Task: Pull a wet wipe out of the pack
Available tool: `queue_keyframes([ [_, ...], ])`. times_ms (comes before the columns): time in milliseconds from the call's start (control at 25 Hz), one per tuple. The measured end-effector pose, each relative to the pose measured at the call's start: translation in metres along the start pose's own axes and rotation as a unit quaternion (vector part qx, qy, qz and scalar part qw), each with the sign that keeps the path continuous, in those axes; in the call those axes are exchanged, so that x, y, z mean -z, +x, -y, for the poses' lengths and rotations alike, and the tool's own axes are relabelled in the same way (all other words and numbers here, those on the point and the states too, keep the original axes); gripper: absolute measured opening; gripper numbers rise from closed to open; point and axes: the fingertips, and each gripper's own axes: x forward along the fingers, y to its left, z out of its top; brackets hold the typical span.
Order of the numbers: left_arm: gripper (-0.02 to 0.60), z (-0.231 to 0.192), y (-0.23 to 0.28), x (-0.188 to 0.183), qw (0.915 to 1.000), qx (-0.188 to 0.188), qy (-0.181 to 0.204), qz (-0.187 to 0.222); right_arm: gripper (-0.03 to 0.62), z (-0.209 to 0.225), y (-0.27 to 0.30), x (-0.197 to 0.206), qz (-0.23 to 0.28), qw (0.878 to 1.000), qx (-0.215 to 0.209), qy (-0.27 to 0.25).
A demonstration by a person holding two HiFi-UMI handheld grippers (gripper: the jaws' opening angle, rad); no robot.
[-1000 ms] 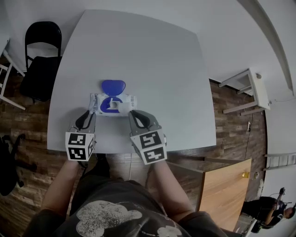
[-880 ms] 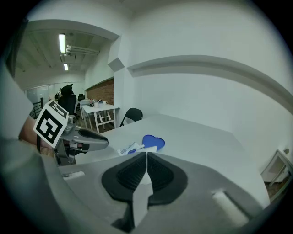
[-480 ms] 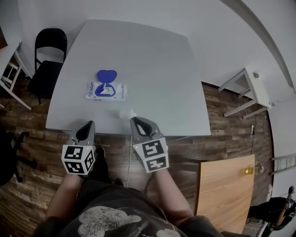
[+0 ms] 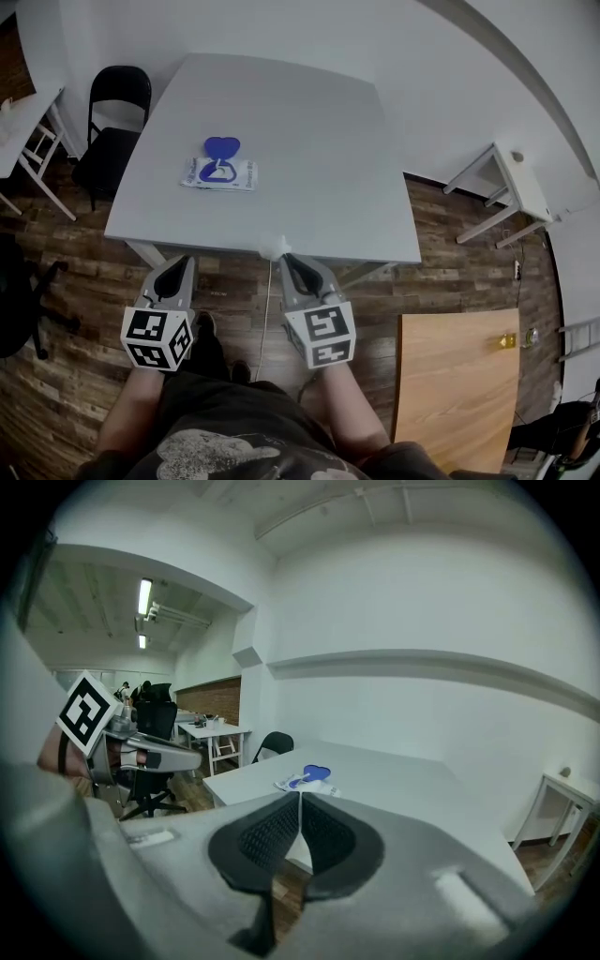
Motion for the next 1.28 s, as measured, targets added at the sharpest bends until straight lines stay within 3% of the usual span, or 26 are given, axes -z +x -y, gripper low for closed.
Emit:
queue_keyframes([
  [280, 0.018, -0.006, -0.03, -0.015, 0.9995, -0.012, 0.003, 0.029, 0.0, -0.008, -0.022, -0.012, 0.026, 1.0, 0.01, 0.003],
  [760, 0.018, -0.017, -0.053, -0.011, 0.9992, 0.037, 0.006, 0.013, 0.0, -0.044, -0.023, -0.026, 0.03, 0.998, 0.047, 0.01],
  [1280, 0.018, -0.04, -0.07, -0.019, 0.9984, 0.053, 0.004, 0.022, -0.002, -0.073, -0.025, -0.025, 0.013, 0.998, 0.063, 0.016],
])
